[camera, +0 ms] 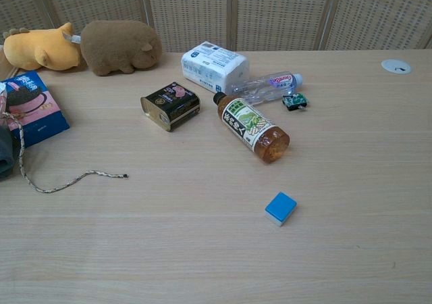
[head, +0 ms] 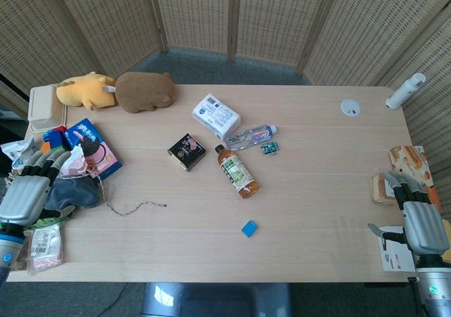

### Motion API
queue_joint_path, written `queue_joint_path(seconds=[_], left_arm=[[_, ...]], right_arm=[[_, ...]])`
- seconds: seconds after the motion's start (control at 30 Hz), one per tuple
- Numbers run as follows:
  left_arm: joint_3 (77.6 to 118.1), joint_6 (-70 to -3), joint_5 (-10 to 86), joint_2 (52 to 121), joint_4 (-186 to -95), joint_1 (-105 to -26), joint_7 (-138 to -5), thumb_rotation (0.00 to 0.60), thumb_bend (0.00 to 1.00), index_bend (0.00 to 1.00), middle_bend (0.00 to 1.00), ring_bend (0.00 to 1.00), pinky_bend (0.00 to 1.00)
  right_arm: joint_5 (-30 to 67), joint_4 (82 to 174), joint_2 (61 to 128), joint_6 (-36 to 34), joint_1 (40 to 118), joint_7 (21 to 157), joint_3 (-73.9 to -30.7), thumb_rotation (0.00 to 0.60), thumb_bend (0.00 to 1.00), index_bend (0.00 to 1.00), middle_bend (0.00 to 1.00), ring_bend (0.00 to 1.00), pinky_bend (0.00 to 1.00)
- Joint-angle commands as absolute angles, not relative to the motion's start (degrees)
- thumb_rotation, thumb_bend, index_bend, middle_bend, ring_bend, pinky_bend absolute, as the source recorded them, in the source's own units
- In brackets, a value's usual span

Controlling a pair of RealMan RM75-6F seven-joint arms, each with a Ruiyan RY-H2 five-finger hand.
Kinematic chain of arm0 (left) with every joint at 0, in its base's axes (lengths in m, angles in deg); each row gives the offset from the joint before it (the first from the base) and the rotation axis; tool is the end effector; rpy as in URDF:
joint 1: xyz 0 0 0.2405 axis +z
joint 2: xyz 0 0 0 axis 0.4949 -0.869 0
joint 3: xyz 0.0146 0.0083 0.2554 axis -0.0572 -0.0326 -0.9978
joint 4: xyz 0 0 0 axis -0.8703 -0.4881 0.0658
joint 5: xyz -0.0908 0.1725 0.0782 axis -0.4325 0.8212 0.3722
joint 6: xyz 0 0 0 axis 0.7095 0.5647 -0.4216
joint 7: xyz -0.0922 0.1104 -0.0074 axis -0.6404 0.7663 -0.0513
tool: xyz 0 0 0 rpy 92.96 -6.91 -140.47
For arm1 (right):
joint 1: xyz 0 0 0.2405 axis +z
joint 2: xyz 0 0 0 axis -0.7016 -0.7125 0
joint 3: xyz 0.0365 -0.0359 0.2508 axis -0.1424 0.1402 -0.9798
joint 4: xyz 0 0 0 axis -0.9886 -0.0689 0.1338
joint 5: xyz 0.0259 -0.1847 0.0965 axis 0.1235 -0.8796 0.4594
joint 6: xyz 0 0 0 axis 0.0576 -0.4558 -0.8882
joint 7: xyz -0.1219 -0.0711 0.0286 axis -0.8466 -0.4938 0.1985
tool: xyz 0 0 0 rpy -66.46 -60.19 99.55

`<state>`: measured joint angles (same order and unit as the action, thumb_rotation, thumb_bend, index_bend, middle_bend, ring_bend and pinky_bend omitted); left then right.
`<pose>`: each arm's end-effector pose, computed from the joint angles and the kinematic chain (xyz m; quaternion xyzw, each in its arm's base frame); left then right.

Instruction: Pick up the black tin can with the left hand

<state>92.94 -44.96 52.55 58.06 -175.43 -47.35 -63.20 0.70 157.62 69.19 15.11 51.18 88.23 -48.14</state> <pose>-0.2559 0.2362 0.1667 -0.6502 -0.4011 -0.3443 0.5457 -0.2820 -0.1980 0.1758 0.5672 -0.4362 0.4096 0.5659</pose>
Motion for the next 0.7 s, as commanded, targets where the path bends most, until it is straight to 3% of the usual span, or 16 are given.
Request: queue_joint_path(seconds=[0.03, 0.4, 0.7], left_arm=[[93.03, -45.07, 52.71, 57.91, -175.7, -47.28, -62.88, 0.6, 0.0, 0.0, 0.0, 0.0, 0.0], [94.45, -40.93, 52.01, 58.83, -173.49, -50.18, -62.38, 0.6, 0.0, 0.0, 0.0, 0.0, 0.0], [97.35, -30.85, 47.97, 69.03, -162.22, -58.32, -61.9, 0.6, 0.0, 0.0, 0.0, 0.0, 0.0]], right_arm=[[0.69, 157.55, 69.24, 15.2, 51.16, 88.38, -48.12, 0.6, 0.01, 0.0, 0.0, 0.0, 0.0], [0.25, 157.02, 68.85, 16.77, 50.03, 90.13, -47.68, 0.6, 0.02, 0.0, 0.0, 0.0, 0.0], [0.28, 157.51, 66.88, 18.22, 48.54, 91.14, -47.24, 0.6, 0.01, 0.0, 0.0, 0.0, 0.0]])
